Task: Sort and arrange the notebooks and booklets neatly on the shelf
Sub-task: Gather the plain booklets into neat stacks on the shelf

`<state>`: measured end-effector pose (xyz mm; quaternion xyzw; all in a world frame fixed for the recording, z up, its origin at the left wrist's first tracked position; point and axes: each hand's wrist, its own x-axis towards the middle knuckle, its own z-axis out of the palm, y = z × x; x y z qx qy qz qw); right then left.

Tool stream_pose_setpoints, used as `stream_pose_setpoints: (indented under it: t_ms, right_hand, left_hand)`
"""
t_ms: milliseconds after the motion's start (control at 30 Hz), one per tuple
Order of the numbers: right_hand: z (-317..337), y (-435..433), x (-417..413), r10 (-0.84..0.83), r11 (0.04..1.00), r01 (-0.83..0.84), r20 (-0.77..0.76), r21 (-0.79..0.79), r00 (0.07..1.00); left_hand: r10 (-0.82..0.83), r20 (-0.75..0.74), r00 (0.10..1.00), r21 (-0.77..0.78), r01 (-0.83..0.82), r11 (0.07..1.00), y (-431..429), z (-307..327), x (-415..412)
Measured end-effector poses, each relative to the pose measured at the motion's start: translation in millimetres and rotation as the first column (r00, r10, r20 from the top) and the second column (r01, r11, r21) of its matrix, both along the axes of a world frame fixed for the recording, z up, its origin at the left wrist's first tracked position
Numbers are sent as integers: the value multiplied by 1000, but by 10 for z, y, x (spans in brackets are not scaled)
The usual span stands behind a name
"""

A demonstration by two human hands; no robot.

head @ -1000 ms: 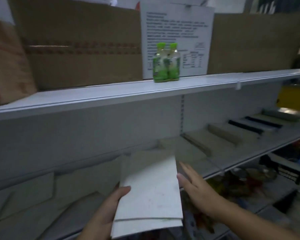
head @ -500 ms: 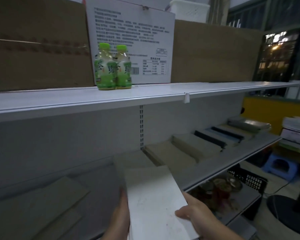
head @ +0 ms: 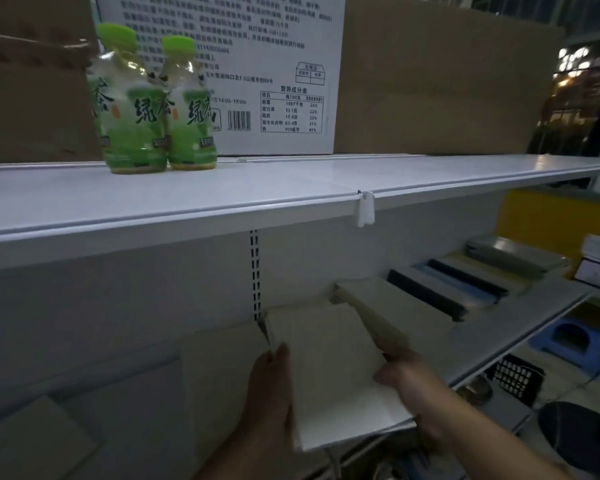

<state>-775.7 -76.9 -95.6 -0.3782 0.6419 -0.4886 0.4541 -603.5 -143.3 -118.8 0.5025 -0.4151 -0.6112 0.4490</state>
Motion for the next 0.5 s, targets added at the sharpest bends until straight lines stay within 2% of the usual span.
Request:
stream_pose_setpoints:
  t_ms: [100,200,267,367,433,500]
  right_hand:
    - [40,-325,-237,113,993,-116,-136,-11,984]
    - [-1,-624,-430,184,983,-174,-224,64,957]
    - [-44,-804,-539,225,974,-219,-297,54,928]
    - [-138,-1041,-626,254,966,-255,-402,50,880]
    - [-239,-1131,-619,242,962,-268,-595,47,766]
    - [-371,-1191,-582,225,946,-323,-772,27,594]
  left_hand:
    - [-64,-29,998,33,65,997,-191,-3,-161]
    - [-6,23,1000,4,6,1000,-382,-41,-343]
    - [44,102,994,-7,-44,999,-451,-32,-471]
    - [40,358,933,-2,-42,999,-468,1,-657]
    - [50,466,883,-19,-47,999,-477,-57,-786]
    - [107,518,849,-68,-83,994,-499,-169,-875]
